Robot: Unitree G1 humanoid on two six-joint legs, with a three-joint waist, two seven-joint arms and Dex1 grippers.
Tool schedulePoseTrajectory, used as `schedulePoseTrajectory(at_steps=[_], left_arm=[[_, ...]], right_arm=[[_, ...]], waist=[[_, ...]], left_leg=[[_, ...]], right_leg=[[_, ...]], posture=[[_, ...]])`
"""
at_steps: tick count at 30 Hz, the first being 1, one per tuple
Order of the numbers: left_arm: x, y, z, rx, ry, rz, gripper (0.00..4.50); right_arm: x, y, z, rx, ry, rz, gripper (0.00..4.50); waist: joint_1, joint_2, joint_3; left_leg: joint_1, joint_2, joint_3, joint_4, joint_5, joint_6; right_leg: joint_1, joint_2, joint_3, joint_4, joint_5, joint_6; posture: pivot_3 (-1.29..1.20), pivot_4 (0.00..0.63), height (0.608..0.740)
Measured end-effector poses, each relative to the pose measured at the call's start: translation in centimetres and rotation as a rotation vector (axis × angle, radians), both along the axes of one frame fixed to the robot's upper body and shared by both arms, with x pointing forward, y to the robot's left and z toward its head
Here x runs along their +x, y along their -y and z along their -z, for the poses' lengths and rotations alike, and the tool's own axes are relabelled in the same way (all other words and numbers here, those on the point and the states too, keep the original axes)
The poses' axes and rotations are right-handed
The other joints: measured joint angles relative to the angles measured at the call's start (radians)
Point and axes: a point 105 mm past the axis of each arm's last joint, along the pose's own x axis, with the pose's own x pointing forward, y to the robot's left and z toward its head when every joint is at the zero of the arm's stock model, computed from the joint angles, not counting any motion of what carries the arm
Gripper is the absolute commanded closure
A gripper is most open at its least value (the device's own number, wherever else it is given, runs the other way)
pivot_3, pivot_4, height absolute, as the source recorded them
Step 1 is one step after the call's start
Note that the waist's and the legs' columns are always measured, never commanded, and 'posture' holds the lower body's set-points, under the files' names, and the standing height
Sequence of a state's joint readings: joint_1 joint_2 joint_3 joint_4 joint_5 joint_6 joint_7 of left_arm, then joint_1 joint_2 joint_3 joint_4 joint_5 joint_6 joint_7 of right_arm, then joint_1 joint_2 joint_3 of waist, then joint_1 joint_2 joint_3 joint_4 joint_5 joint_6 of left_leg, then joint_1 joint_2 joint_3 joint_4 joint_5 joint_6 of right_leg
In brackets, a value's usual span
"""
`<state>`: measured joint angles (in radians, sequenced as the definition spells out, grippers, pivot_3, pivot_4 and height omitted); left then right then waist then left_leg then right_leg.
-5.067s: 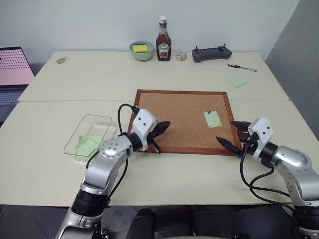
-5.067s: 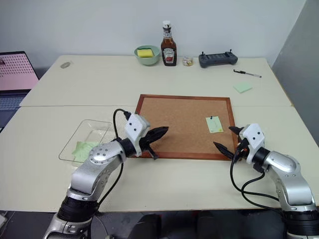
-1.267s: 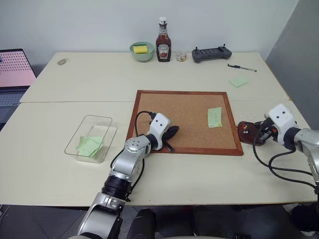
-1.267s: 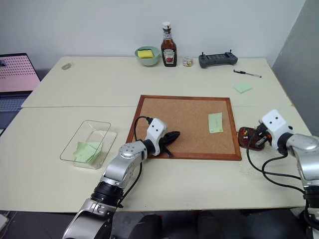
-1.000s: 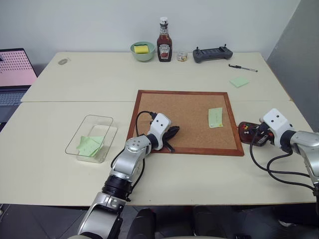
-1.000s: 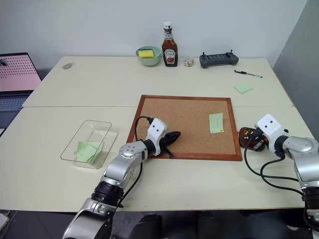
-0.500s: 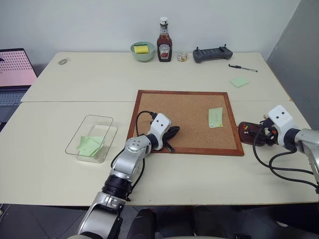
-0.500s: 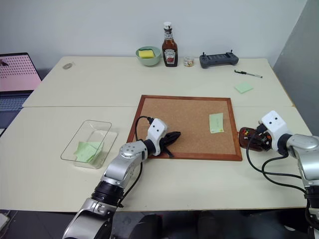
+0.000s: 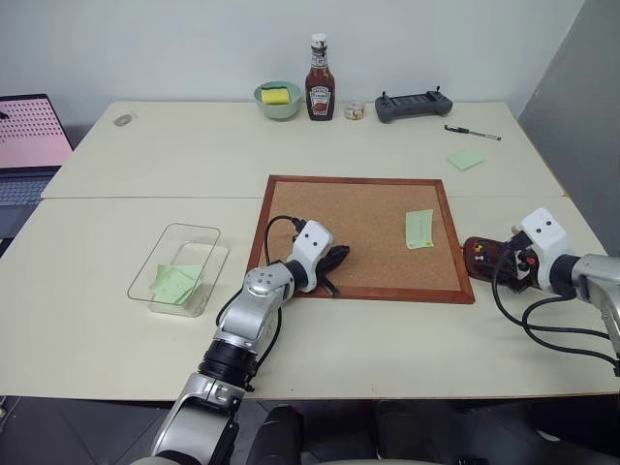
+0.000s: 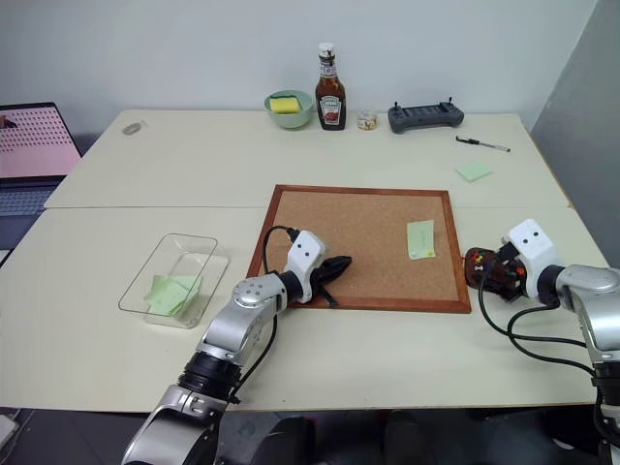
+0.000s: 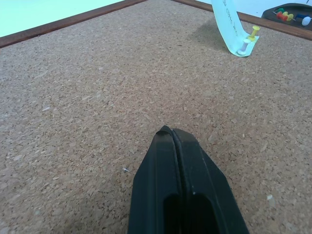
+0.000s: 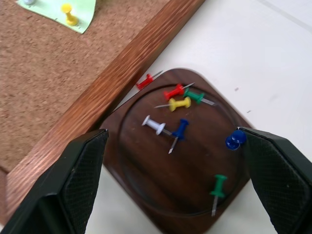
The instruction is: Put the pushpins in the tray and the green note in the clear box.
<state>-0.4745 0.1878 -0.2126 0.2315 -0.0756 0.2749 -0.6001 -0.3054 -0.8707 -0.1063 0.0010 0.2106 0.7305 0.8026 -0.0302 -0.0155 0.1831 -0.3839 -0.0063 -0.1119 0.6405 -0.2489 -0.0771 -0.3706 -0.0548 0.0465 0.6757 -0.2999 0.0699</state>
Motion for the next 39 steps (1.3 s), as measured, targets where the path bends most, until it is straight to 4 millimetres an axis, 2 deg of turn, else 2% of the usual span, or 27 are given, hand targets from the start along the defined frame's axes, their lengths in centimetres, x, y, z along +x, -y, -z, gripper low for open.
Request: schedulePoseTrajectory(at_steps=[11, 16, 19, 23, 30, 37, 38, 39], left_arm=[[0.0, 0.0, 0.0, 0.002, 0.003, 0.0, 4.5], [0.0, 0.0, 0.0, 0.002, 0.004, 0.001, 4.5], [0.0, 0.0, 0.0, 0.005, 0.004, 0.0, 4.5], [0.0, 0.0, 0.0, 0.005, 0.004, -0.001, 4.5], [0.0, 0.0, 0.0, 0.005, 0.004, -0.001, 4.5], [0.0, -0.1, 0.0, 0.003, 0.007, -0.006, 4.5], [-0.1, -0.1, 0.0, 0.003, 0.007, -0.008, 4.5], [-0.1, -0.1, 0.0, 0.003, 0.007, -0.008, 4.5]], right_arm=[[-0.1, -0.1, 0.2, 0.018, -0.019, 0.004, 0.04], [-0.1, -0.3, -0.4, 0.061, -0.001, -0.016, 0.04], [-0.2, -1.5, -1.8, 0.116, 0.041, -0.079, 0.04], [-0.2, -4.9, -3.1, 0.196, 0.101, -0.205, 0.04], [0.9, -8.5, -1.0, 0.189, 0.091, -0.298, 0.04], [3.1, -8.7, -0.1, 0.166, 0.138, -0.263, 0.04], [3.3, -8.6, 0.1, 0.158, 0.14, -0.26, 0.4], [3.4, -8.4, 0.3, 0.151, 0.137, -0.255, 0.41]], waist=[[0.001, 0.0, 0.0], [0.001, 0.0, 0.0], [0.0, 0.0, 0.0], [-0.001, 0.0, 0.0], [-0.001, 0.0, 0.0], [-0.002, 0.0, 0.0], [-0.001, 0.0, 0.0], [-0.001, 0.0, 0.0]], left_leg=[[0.0, 0.0, 0.0, 0.0, 0.0, 0.0], [0.0, 0.0, 0.0, 0.0, 0.0, 0.0], [0.0, 0.0, 0.0, 0.0, 0.0, 0.0], [0.001, 0.0, 0.0, 0.0, 0.0, 0.0], [0.001, 0.0, 0.0, 0.0, 0.0, 0.0], [0.0, 0.0, 0.0, 0.0, 0.0, 0.0], [0.0, 0.0, 0.0, 0.0, 0.0, 0.0], [0.001, 0.0, -0.001, 0.0, 0.0, 0.0]], right_leg=[[0.0, 0.0, 0.0, 0.0, 0.0, 0.0], [0.0, 0.0, 0.0, 0.0, 0.0, 0.0], [0.0, 0.0, 0.0, 0.0, 0.0, 0.0], [0.001, 0.0, -0.001, 0.0, 0.0, 0.001], [0.001, 0.0, -0.001, 0.0, 0.0, 0.0], [0.0, 0.0, -0.001, 0.0, 0.0, 0.0], [0.0, 0.0, -0.001, 0.0, 0.0, 0.0], [0.0, 0.0, -0.001, 0.0, 0.0, 0.0]], posture=[[0.0, 0.15, 0.74], [0.0, 0.15, 0.74], [0.0, 0.15, 0.74], [0.0, 0.15, 0.74], [0.0, 0.15, 0.74], [0.0, 0.15, 0.74], [0.0, 0.15, 0.74], [0.0, 0.15, 0.74]])
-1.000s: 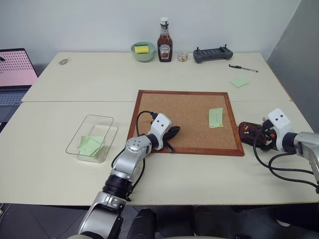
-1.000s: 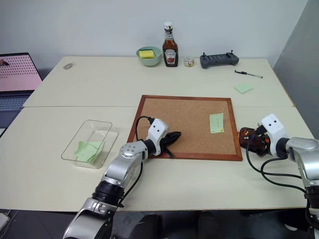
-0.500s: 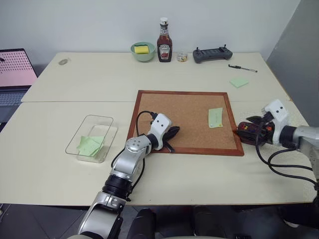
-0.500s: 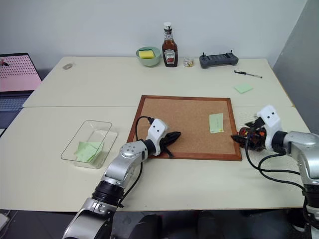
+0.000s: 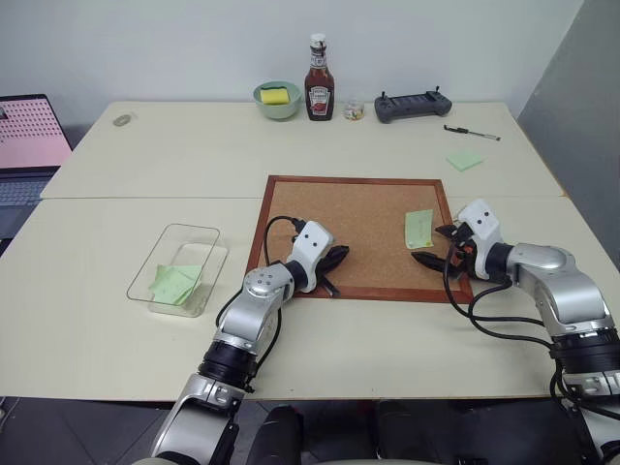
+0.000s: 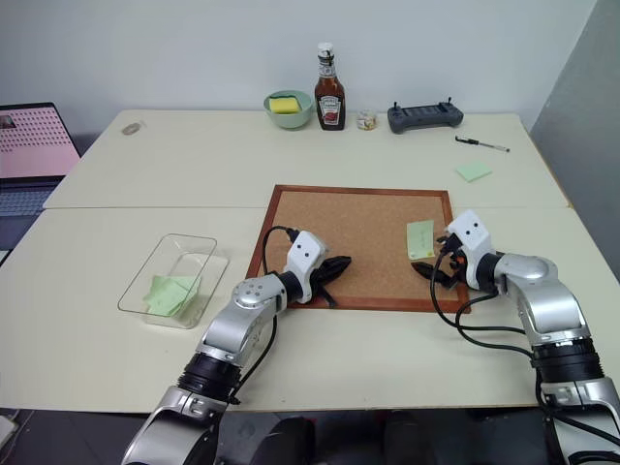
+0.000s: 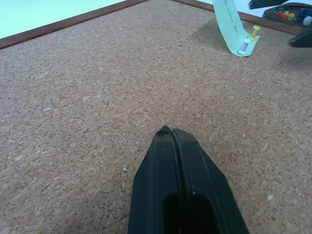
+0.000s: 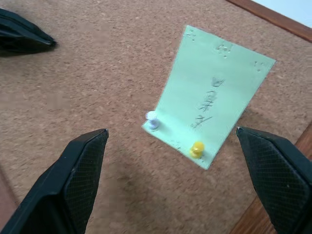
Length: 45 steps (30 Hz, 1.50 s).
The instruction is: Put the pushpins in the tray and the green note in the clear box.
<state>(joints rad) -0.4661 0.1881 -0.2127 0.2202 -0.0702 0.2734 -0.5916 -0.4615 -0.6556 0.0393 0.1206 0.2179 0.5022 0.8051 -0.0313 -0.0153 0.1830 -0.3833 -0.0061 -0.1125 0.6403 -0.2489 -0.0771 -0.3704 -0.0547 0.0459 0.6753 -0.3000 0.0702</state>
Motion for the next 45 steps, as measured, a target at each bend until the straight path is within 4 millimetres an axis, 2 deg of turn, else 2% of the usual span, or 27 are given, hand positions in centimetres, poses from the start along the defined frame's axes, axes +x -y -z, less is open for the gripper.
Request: schedulePoseTrajectory(at_steps=[14, 18, 20, 29, 34, 40, 45], left_arm=[[0.0, -0.1, 0.0, 0.001, 0.003, -0.01, 4.5], [-0.1, -0.1, 0.0, 0.002, 0.004, -0.01, 4.5], [-0.1, -0.1, 0.0, 0.001, 0.005, -0.01, 4.5], [-0.3, -0.1, 0.0, 0.001, 0.008, -0.009, 4.5], [-0.3, -0.1, 0.0, 0.006, 0.008, -0.006, 4.5], [-0.3, -0.1, 0.1, 0.009, 0.007, -0.004, 4.5], [-0.3, -0.1, 0.0, 0.011, 0.008, -0.005, 4.5]], right_arm=[[0.6, 0.2, 0.9, -0.019, 0.001, 0.013, 3.22], [0.6, 0.3, 0.9, -0.022, 0.004, 0.019, 4.26], [0.7, 0.3, 0.9, -0.028, 0.01, 0.028, 4.46], [0.3, 0.4, 0.6, -0.016, 0.022, 0.039, 4.46], [0.2, -0.3, -1.7, 0.028, 0.1, 0.017, 4.46], [0.0, -0.6, -2.5, 0.077, 0.105, 0.02, 4.46], [-0.2, 0.1, -3.4, 0.079, 0.12, 0.037, 4.46]], waist=[[-0.001, 0.0, 0.0], [-0.002, 0.0, 0.0], [-0.002, 0.0, 0.0], [-0.002, 0.0, 0.0], [-0.003, 0.0, 0.0], [-0.003, 0.0, 0.0], [-0.002, 0.0, 0.0]], left_leg=[[0.0, 0.0, 0.0, 0.0, 0.0, 0.0], [0.0, 0.0, 0.0, 0.0, 0.0, 0.0], [0.0, 0.0, 0.0, 0.0, 0.0, 0.0], [-0.001, 0.0, 0.001, -0.001, 0.0, 0.0], [0.0, 0.0, 0.0, -0.001, 0.0, 0.0], [0.0, 0.0, 0.0, -0.001, 0.0, 0.0], [0.0, 0.0, 0.0, -0.001, 0.0, 0.0]], right_leg=[[0.0, 0.0, 0.0, 0.0, 0.0, 0.0], [0.0, 0.0, 0.0, 0.0, 0.0, 0.0], [-0.001, 0.0, 0.0, 0.0, 0.0, 0.0], [-0.002, 0.0, 0.001, 0.0, 0.0, 0.0], [-0.001, 0.0, 0.0, 0.0, 0.0, 0.0], [-0.001, 0.0, 0.001, 0.0, 0.0, 0.0], [-0.001, 0.0, 0.0, 0.0, 0.0, 0.0]], posture=[[0.0, 0.15, 0.74], [0.0, 0.15, 0.74], [0.0, 0.15, 0.74], [0.0, 0.15, 0.74], [0.0, 0.15, 0.74], [0.0, 0.15, 0.74], [0.0, 0.15, 0.74]])
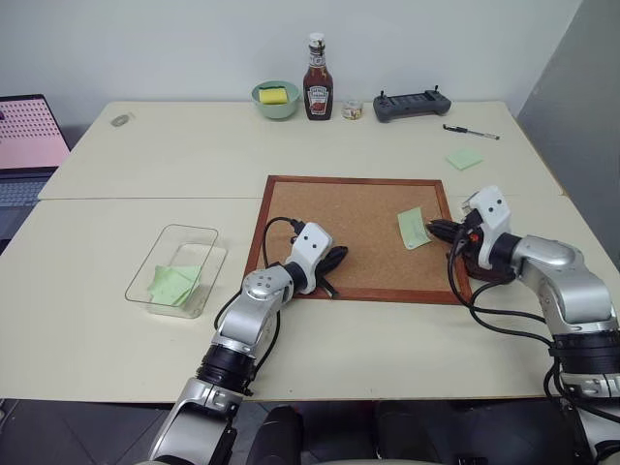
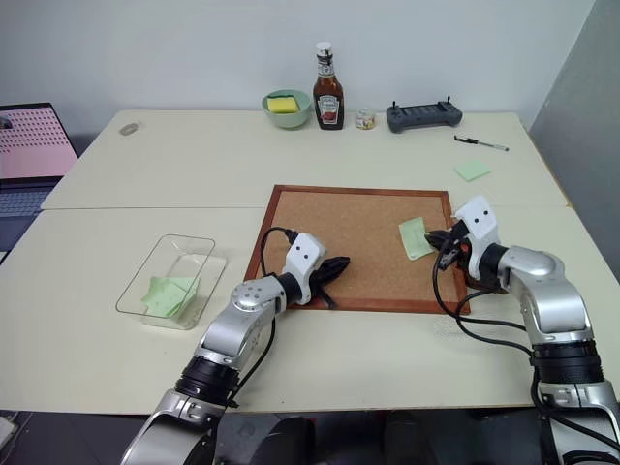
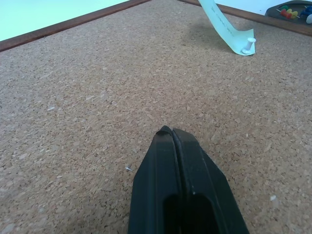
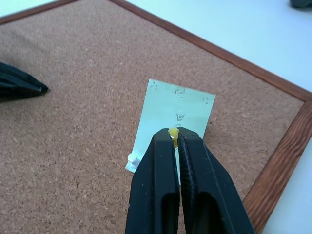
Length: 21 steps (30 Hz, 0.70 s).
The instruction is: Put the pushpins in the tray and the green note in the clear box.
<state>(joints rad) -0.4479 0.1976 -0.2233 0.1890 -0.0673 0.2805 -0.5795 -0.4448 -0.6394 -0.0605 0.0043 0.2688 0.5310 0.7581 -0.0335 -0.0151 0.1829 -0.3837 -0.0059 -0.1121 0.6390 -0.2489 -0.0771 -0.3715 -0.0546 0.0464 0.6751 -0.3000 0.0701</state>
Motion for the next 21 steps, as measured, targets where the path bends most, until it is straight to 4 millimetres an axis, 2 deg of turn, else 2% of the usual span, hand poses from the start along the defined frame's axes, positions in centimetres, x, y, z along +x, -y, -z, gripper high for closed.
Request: schedulePoseTrajectory(at_steps=[6, 12, 16, 21], left_arm=[[0.0, 0.0, 0.1, 0.006, -0.001, 0.003, 4.5], [0.0, 0.0, 0.1, 0.009, -0.001, 0.004, 4.5], [0.0, 0.0, 0.3, 0.011, -0.005, 0.007, 4.5], [0.0, 0.1, 0.3, 0.015, -0.007, 0.016, 4.5]], right_arm=[[-1.2, 4.3, 0.2, -0.085, -0.028, 0.091, 4.46], [-2.9, 7.2, 0.8, -0.191, -0.09, 0.116, 4.46], [-3.7, 8.9, 1.5, -0.298, -0.124, 0.132, 4.46], [-3.9, 9.4, 2.9, -0.377, -0.154, 0.128, 4.46]], waist=[[0.0, 0.0, 0.0], [-0.002, 0.001, 0.0], [-0.001, 0.001, -0.001], [-0.001, 0.001, -0.001]], left_leg=[[0.0, 0.0, 0.0, -0.001, 0.0, 0.0], [0.001, 0.0, 0.001, -0.001, 0.0, 0.0], [0.001, 0.0, 0.001, -0.001, 0.0, 0.0], [0.001, 0.0, 0.001, -0.001, 0.0, 0.0]], right_leg=[[0.0, 0.0, 0.0, -0.001, 0.0, 0.0], [0.001, 0.0, 0.0, -0.001, 0.0, 0.0], [0.001, 0.0, 0.0, -0.001, 0.0, 0.0], [0.001, 0.0, 0.0, -0.001, 0.0, 0.0]], posture=[[0.0, 0.15, 0.74], [0.0, 0.15, 0.74], [0.0, 0.15, 0.74], [0.0, 0.15, 0.74]])
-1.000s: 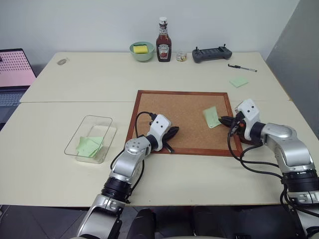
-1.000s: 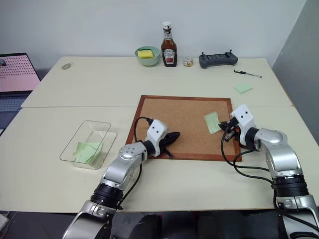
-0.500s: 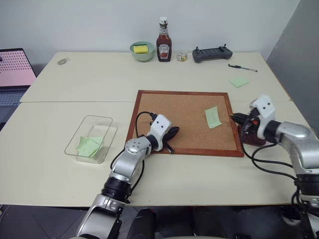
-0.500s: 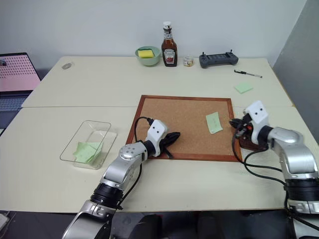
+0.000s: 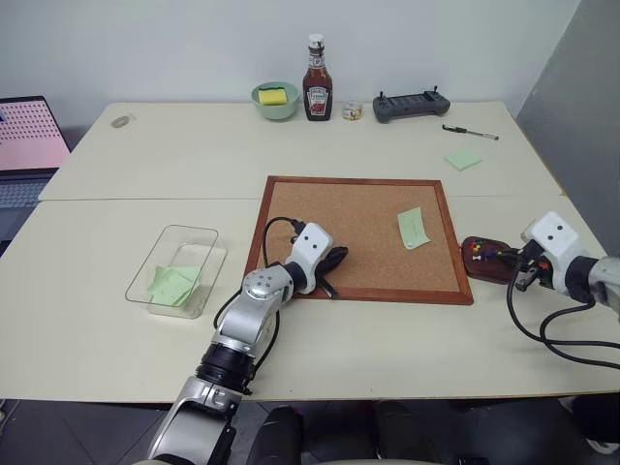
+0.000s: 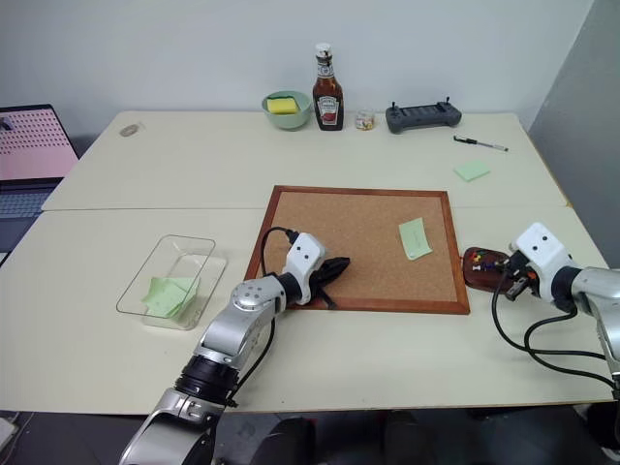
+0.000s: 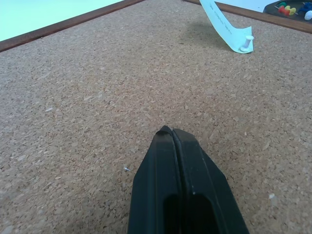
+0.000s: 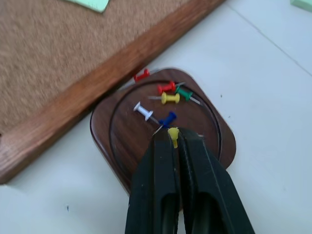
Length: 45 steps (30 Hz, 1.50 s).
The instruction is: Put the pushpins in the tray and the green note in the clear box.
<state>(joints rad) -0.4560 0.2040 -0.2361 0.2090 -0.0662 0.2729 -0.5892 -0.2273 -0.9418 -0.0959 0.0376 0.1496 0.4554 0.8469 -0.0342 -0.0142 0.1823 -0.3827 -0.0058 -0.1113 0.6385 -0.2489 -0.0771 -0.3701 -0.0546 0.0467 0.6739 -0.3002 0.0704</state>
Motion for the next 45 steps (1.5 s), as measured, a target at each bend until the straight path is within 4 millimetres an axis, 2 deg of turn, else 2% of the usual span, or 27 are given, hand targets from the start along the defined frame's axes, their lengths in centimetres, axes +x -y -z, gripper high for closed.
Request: schedulePoseTrajectory(at_steps=[9, 14, 18, 22, 26, 31, 35, 38, 42, 45], left_arm=[[0.0, 0.1, 0.0, 0.002, 0.003, 0.005, 4.5], [0.0, 0.1, -0.1, 0.002, 0.01, 0.007, 4.5], [0.0, 0.1, -0.1, 0.005, 0.014, 0.008, 4.5], [0.0, 0.0, 0.0, 0.011, 0.012, 0.011, 4.5], [0.1, 0.1, 0.0, 0.014, 0.013, 0.013, 4.5], [0.1, 0.1, 0.0, 0.016, 0.013, 0.013, 4.5], [0.1, 0.0, 0.0, 0.016, 0.015, 0.011, 4.5], [0.1, 0.1, -0.2, 0.014, 0.022, 0.013, 4.5], [0.0, 0.0, -0.2, 0.013, 0.023, 0.01, 4.5], [0.0, 0.0, -0.2, 0.012, 0.023, 0.007, 4.5]], right_arm=[[0.2, 0.4, 0.7, -0.038, -0.01, 0.0, 2.76], [0.2, 0.4, 0.6, -0.045, -0.005, -0.004, 1.69], [0.4, 0.3, 0.1, -0.031, 0.011, -0.004, 1.04], [0.9, -0.9, -1.5, 0.05, 0.052, -0.028, 1.04], [1.2, -4.4, -2.8, 0.173, 0.074, -0.123, 1.04], [1.9, -8.9, -1.0, 0.287, 0.031, -0.197, 1.04], [2.7, -11.5, -0.6, 0.329, 0.035, -0.24, 1.04], [3.7, -12.3, -0.1, 0.332, 0.045, -0.229, 1.04], [4.6, -11.9, 0.3, 0.316, 0.046, -0.21, 1.04], [5.1, -11.7, 0.7, 0.307, 0.043, -0.2, 1.48]], waist=[[0.001, 0.0, 0.0], [0.002, 0.0, 0.0], [0.002, 0.0, 0.0], [0.001, 0.0, 0.0], [0.003, 0.0, 0.0], [0.002, 0.0, 0.0], [0.002, 0.0, 0.0], [0.002, 0.0, -0.001], [0.001, 0.0, -0.001], [0.0, 0.001, -0.001]], left_leg=[[0.0, 0.0, 0.0, 0.0, 0.0, 0.0], [0.0, 0.0, 0.0, 0.0, 0.0, 0.0], [0.0, 0.0, 0.0, 0.0, 0.0, 0.0], [0.0, 0.0, 0.0, 0.0, 0.0, 0.0], [0.0, 0.0, -0.001, 0.0, 0.0, 0.0], [0.0, 0.0, -0.001, 0.0, 0.0, 0.0], [0.0, 0.0, -0.001, 0.0, 0.0, 0.0], [0.0, 0.0, -0.001, 0.0, 0.0, 0.0], [0.0, 0.0, -0.001, 0.0, 0.0, 0.0], [0.0, 0.0, -0.001, 0.0, 0.0, 0.0]], right_leg=[[0.0, 0.0, 0.0, 0.0, 0.0, 0.0], [0.0, 0.0, 0.0, 0.0, 0.0, 0.0], [0.0, 0.0, 0.0, 0.0, 0.0, 0.0], [0.0, 0.0, 0.0, 0.0, 0.0, 0.0], [0.001, 0.0, -0.001, 0.0, 0.0, 0.0], [0.001, 0.0, -0.001, 0.0, 0.0, 0.0], [0.001, 0.0, -0.001, 0.0, 0.0, 0.0], [0.0, 0.0, -0.001, 0.0, 0.0, 0.0], [0.0, 0.0, -0.001, 0.0, 0.0, 0.0], [0.0, 0.0, -0.001, 0.0, 0.0, 0.0]], posture=[[0.0, 0.15, 0.74], [0.0, 0.15, 0.74], [0.0, 0.15, 0.74], [0.0, 0.15, 0.74], [0.0, 0.15, 0.74], [0.0, 0.15, 0.74], [0.0, 0.15, 0.74], [0.0, 0.15, 0.74], [0.0, 0.15, 0.74], [0.0, 0.15, 0.74]])
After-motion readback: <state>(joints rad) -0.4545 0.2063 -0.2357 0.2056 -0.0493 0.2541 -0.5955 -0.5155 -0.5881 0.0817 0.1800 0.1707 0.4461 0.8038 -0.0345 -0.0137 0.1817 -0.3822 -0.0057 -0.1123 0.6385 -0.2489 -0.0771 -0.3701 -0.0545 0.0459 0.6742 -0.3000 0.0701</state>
